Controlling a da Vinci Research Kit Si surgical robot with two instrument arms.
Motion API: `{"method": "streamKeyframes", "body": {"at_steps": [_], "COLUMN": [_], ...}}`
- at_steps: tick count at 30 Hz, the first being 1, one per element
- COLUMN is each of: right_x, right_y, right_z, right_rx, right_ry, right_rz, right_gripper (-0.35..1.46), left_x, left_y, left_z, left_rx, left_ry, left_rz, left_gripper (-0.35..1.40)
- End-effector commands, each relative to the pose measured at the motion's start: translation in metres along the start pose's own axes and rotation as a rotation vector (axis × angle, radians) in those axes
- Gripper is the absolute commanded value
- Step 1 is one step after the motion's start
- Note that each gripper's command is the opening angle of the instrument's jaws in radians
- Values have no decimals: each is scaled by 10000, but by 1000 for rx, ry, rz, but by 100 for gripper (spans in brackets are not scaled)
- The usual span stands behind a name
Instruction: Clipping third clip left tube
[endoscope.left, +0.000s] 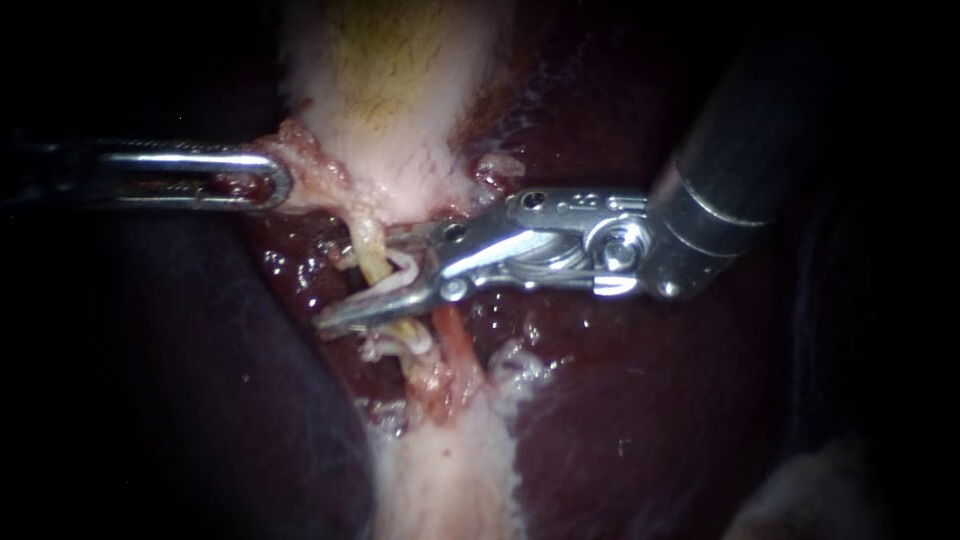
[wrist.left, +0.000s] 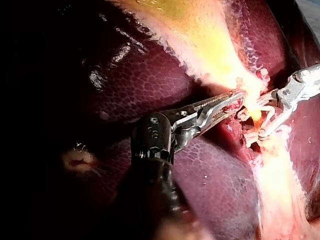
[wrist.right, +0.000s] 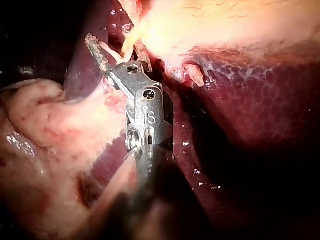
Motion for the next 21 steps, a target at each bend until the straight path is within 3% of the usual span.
{"method": "streamKeyframes", "body": {"at_steps": [1, 8, 21], "right_x": [4, 26, 27], "right_y": [-2, -16, -21], "right_z": [-1, -4, -5], "right_rx": [5, 33, 51], "right_ry": [12, 82, 82], "right_rz": [7, 35, 104], "right_gripper": [45, 45, 27], "left_x": [0, 0, -1], "left_y": [-1, -6, -7], "left_z": [0, -1, -1], "left_rx": [0, 2, 2], "left_ry": [1, 2, 2], "left_rz": [0, 0, 0], "left_gripper": [-35, -35, -35]}}
